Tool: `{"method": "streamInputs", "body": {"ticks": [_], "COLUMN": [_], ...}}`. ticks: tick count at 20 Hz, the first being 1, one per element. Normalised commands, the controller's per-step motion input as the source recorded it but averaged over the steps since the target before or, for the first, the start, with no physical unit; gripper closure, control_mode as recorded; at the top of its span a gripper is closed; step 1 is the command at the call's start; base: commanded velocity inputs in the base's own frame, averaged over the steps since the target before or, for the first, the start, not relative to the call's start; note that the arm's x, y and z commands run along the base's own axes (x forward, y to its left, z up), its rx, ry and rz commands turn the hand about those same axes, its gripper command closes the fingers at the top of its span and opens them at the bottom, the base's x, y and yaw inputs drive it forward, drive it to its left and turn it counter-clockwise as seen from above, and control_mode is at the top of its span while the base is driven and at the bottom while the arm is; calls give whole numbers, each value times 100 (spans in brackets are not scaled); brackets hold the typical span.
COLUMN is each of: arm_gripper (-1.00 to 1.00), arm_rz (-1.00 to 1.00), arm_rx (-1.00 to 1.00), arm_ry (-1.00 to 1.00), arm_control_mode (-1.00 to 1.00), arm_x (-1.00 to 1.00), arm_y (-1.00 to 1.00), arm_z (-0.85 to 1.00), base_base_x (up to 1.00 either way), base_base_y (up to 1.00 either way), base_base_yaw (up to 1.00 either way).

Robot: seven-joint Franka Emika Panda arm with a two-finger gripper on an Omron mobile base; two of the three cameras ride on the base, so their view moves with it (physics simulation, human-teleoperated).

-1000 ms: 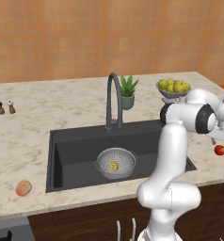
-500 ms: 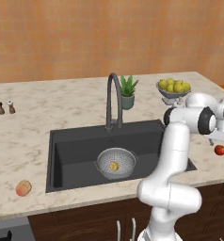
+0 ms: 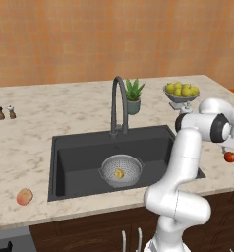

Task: Put the colander in the sink, put the peach, apple, kiwi in the colander, and turn on the sink faucet and pour water over the colander.

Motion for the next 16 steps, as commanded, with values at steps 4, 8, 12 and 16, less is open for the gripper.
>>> {"method": "streamInputs", "body": {"ticks": [4, 8, 12, 16], "arm_gripper": [-100, -100, -100, -100], "arm_rz": [-7, -5, -7, -6], "arm_rx": [0, 0, -1, -4], "arm_ry": [-9, -6, -6, -7], "arm_control_mode": [-100, -100, -100, -100], "arm_x": [-2, -12, -15, -5], "arm_y": [27, 14, 14, 6], "arm_z": [-2, -4, -3, -3], "base_base_x": [0, 0, 0, 0], "base_base_y": [0, 0, 0, 0], "base_base_yaw": [0, 0, 0, 0]}}
